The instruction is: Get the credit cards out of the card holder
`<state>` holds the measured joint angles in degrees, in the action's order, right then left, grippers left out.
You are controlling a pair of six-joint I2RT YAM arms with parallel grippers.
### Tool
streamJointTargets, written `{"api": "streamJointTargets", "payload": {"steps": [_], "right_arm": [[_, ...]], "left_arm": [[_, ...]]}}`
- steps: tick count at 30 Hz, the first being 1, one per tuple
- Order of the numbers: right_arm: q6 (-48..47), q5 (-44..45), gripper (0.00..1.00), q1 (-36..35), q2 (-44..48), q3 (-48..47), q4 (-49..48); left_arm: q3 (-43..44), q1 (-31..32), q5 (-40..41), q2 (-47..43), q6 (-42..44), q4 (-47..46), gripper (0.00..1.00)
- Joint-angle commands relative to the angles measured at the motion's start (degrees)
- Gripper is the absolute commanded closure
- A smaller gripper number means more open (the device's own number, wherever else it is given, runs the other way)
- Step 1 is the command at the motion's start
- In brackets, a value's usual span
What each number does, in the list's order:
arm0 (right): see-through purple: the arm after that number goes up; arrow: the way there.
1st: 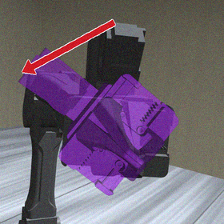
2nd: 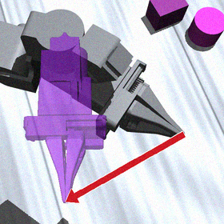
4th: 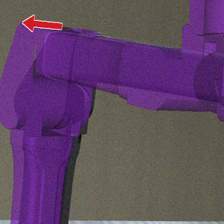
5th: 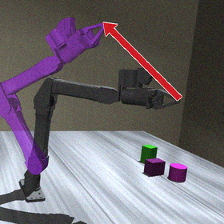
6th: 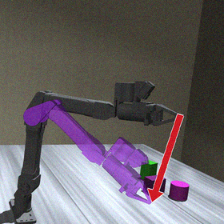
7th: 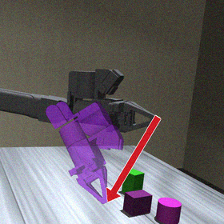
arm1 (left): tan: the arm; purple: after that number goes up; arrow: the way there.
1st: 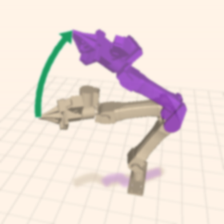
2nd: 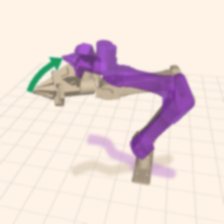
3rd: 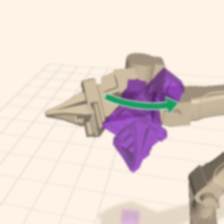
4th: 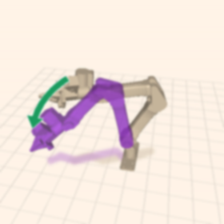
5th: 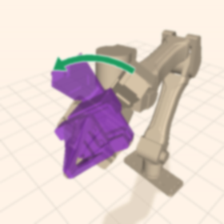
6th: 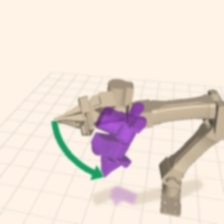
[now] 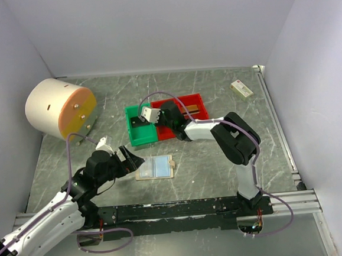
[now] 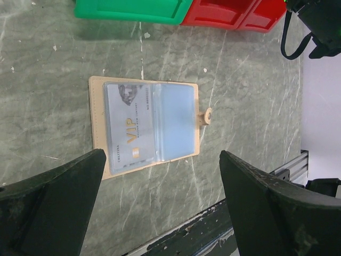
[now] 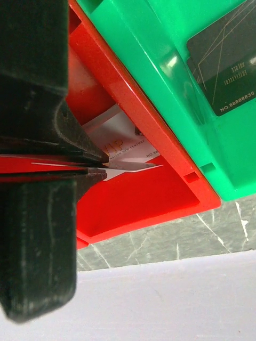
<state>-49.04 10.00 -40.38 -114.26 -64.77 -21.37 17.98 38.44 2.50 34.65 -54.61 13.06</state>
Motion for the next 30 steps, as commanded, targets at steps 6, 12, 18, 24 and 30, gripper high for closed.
{"api": "streamJointTargets", "payload": {"steps": [6,12,18,24,30], "right_arm": [[-2.4,-3.4,0.88,1.2,-1.1,-1.1,2.5],[-4.6,-8.4,0.92,2.4,-0.7,-2.5,7.8],[-6.1,-10.9,1.00,3.4,-0.3,-3.9,9.3],[-8.0,-14.1,1.00,4.4,0.2,-4.0,9.4],[-11.6,-16.7,1.00,5.5,2.4,-1.0,6.4]], "left_arm": [[1.7,-0.2,0.4,0.6,0.6,-0.3,0.01],[1.1,-0.2,0.0,0.1,0.2,-0.8,0.01],[1.0,-0.2,0.0,-0.3,0.0,-0.5,0.01],[1.2,-0.2,0.1,-0.2,0.3,-0.3,0.01],[1.1,-0.2,0.0,0.2,0.5,-0.5,0.02]]}}
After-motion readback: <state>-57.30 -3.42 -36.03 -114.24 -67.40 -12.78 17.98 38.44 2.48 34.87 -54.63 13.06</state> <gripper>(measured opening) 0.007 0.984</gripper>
